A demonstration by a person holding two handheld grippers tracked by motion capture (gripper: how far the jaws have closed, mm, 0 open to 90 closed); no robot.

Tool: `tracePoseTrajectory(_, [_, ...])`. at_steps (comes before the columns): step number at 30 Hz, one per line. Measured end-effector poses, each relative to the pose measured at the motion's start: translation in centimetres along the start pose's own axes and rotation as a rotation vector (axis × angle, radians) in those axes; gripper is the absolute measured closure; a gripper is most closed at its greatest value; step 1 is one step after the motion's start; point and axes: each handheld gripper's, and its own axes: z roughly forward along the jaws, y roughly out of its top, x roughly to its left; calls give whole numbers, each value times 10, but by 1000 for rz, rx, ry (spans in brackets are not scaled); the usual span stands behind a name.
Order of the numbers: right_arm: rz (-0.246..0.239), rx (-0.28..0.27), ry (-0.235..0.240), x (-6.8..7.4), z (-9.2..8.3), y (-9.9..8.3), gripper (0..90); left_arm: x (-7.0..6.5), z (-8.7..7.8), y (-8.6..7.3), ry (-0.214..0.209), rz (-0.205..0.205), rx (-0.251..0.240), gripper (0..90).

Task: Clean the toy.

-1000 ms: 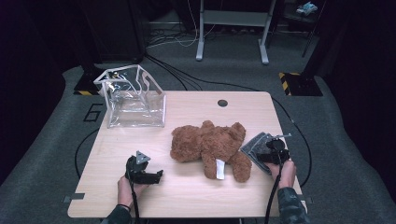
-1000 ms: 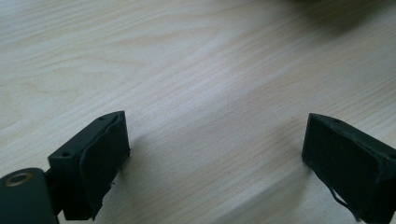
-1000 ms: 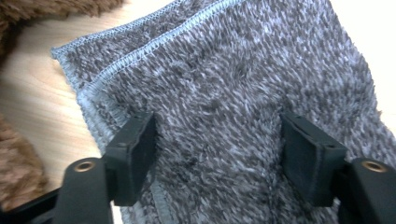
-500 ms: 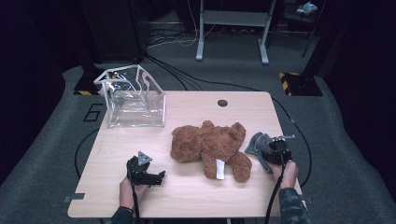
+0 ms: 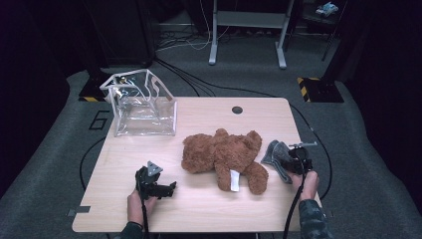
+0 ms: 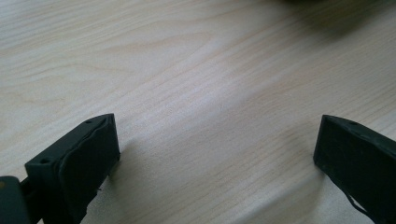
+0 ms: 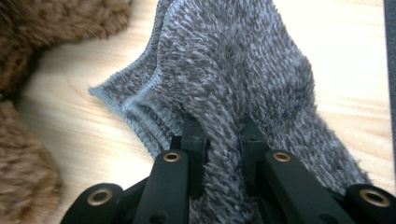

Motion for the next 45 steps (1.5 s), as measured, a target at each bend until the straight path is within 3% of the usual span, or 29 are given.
tracePoseTrajectory(13, [-44, -82, 16, 8, -28, 25, 779, 0, 0, 0, -1, -3, -2, 0])
tracePoseTrajectory(31, [-91, -141, 14, 18, -65, 61, 780, -1, 0, 0, -3, -12, -3, 0])
tracePoseTrajectory(45, [-141, -189, 38, 39, -85, 93, 778, -1, 1, 0, -2, -17, -9, 0])
